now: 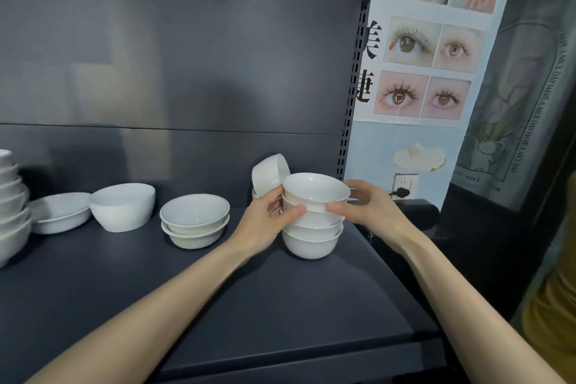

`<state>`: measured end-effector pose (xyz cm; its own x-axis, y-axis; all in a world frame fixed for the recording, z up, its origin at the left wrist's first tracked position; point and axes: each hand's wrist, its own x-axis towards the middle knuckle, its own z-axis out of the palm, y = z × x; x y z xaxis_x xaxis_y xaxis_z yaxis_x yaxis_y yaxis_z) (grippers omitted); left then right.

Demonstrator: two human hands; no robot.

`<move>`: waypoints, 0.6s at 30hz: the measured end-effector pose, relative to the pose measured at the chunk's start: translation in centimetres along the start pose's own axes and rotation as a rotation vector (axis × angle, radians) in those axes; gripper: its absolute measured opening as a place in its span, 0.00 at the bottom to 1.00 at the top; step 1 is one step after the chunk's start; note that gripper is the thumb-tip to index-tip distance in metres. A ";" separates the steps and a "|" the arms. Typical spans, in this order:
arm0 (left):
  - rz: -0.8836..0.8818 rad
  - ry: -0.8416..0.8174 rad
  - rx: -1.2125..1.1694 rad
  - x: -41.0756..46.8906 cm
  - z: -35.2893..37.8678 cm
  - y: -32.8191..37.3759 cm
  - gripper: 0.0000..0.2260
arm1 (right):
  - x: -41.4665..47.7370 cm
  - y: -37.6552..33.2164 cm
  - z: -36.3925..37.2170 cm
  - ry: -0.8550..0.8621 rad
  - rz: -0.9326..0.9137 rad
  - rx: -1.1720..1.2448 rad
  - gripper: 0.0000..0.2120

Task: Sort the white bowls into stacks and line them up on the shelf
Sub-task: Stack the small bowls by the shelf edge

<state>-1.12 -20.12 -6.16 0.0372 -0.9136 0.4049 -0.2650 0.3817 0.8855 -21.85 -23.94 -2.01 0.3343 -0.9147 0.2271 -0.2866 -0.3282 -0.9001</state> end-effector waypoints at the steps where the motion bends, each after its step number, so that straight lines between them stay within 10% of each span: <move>1: -0.003 -0.012 0.021 0.0 -0.1 0.1 0.16 | 0.0 0.0 0.0 -0.003 0.002 -0.011 0.27; 8: -0.036 0.000 0.348 -0.7 -2.2 2.1 0.25 | -0.6 -1.8 -0.5 -0.032 -0.040 -0.173 0.41; 18: -0.010 0.054 0.993 -5.1 -10.7 6.5 0.23 | -0.4 -8.1 4.7 -0.026 -0.409 -0.562 0.25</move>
<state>7.25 -11.52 0.01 0.0815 -0.8991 0.4301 -0.9498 0.0606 0.3068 -15.49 -19.86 3.42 0.5337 -0.6879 0.4919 -0.5521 -0.7240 -0.4134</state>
